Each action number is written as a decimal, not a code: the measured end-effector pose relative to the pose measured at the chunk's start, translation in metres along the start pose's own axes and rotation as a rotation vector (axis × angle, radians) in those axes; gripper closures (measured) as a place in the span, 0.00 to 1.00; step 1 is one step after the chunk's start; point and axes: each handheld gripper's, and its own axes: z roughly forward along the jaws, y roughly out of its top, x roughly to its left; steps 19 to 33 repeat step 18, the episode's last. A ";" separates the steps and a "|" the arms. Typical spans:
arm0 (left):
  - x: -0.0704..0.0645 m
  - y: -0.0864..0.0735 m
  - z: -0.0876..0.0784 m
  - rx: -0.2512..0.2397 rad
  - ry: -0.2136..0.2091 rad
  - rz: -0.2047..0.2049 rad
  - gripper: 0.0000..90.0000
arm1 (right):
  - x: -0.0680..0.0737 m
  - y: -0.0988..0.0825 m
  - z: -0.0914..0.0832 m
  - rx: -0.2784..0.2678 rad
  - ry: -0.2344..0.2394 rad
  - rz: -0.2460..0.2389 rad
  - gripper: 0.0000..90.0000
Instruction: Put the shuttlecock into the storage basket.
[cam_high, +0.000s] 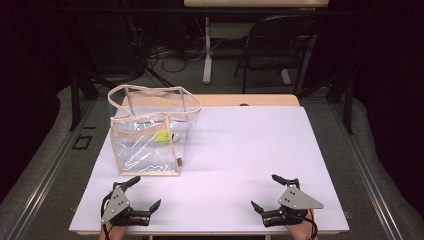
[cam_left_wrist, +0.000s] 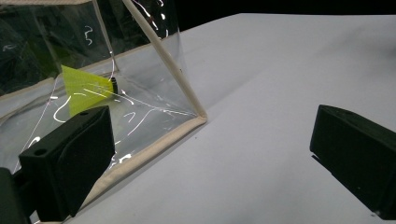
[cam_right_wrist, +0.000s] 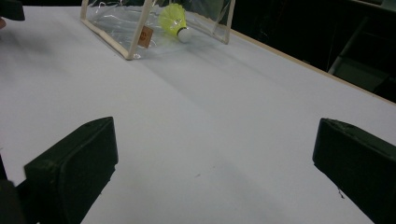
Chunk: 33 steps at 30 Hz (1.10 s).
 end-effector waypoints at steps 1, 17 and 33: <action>0.000 0.000 0.000 0.001 0.000 0.000 0.00 | 0.000 -0.001 0.000 0.002 0.002 0.001 0.00; 0.001 0.000 -0.002 -0.008 0.002 0.004 0.00 | 0.005 -0.006 -0.001 0.000 -0.010 -0.026 0.00; 0.001 0.000 -0.002 -0.009 0.003 0.003 0.00 | 0.005 -0.006 -0.001 0.001 -0.009 -0.026 0.00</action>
